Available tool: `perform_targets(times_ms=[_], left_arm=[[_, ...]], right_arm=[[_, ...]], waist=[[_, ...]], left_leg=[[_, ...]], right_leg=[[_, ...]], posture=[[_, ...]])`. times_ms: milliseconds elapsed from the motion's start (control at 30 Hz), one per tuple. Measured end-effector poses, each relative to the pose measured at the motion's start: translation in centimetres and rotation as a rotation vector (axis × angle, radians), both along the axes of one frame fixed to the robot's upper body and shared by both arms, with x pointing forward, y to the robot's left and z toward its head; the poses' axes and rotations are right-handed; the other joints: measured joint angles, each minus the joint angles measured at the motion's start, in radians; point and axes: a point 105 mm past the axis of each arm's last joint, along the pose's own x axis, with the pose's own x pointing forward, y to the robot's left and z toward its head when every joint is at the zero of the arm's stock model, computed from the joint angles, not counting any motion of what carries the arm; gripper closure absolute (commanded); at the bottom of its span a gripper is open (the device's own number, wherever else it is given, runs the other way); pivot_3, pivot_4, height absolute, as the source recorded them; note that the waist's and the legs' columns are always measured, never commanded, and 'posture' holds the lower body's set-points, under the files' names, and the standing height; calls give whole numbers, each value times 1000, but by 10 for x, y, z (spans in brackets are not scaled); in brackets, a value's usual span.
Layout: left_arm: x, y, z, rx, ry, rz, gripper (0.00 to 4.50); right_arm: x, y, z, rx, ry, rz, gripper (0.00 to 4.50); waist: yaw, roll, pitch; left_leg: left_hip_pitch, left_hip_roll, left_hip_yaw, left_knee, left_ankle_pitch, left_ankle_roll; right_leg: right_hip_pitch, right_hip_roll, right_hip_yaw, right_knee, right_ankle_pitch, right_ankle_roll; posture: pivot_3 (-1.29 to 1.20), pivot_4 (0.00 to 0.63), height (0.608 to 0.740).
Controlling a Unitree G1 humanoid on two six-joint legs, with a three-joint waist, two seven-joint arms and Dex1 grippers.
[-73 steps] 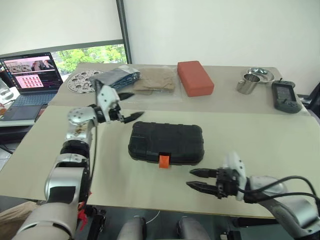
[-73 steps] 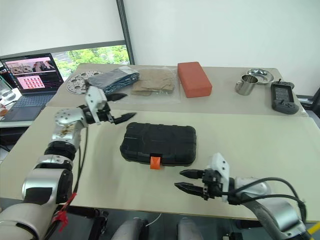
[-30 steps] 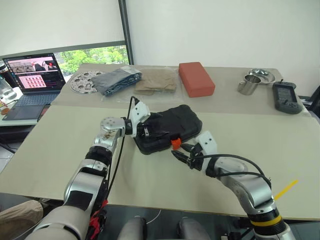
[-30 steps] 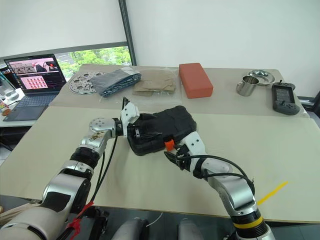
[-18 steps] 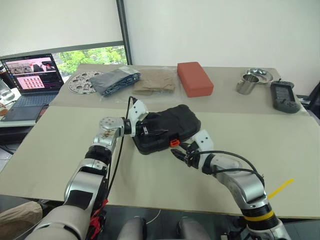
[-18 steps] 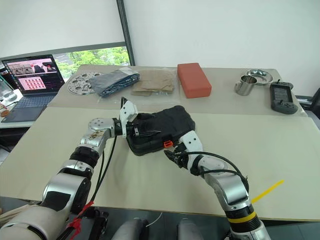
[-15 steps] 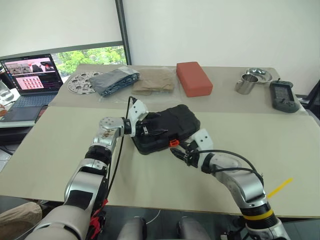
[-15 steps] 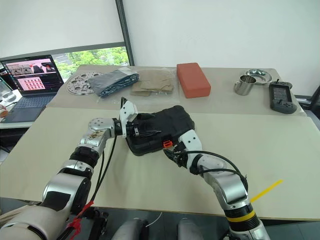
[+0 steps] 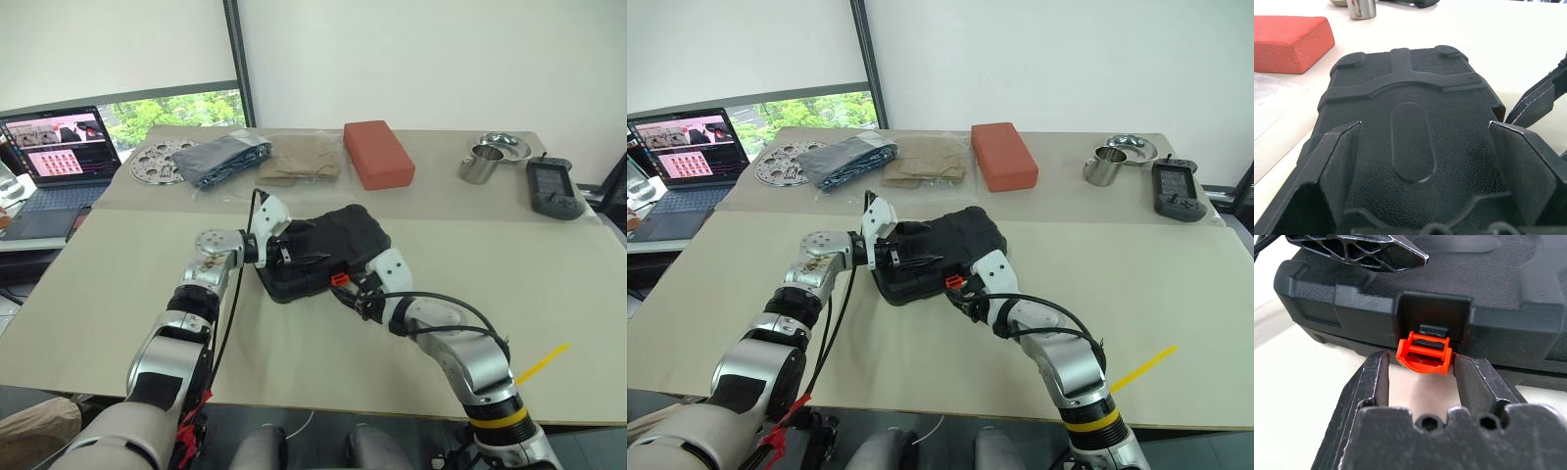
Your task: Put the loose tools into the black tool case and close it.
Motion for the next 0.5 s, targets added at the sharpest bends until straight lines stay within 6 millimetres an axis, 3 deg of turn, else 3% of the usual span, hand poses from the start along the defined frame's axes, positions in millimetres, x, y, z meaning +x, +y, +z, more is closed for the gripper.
perform_targets(times_ms=[33, 67, 500], left_arm=[[0, 0, 0, 0, 0, 0, 0], [0, 0, 0, 0, 0, -1, 0], [-1, -3, -1, 2, -6, -9, 0]], right_arm=[[0, 0, 0, -4, -1, -6, 3198], [0, 0, 1, -4, 1, -10, 3246], [-2, 2, 3, -2, 22, -45, 3246]], waist=[[0, 0, 0], [0, 0, 0], [1, 0, 0]], left_leg=[[0, 0, 0, 0, 0, 0], [0, 0, 0, 0, 0, 0], [-1, 0, 0, -1, 0, 0]], right_leg=[[0, 0, 0, 0, 0, 0], [0, 0, 0, 0, 0, 0], [0, 0, 0, -1, 0, 0]], posture=[[0, 150, 740], [0, 150, 740], [0, 150, 740]])
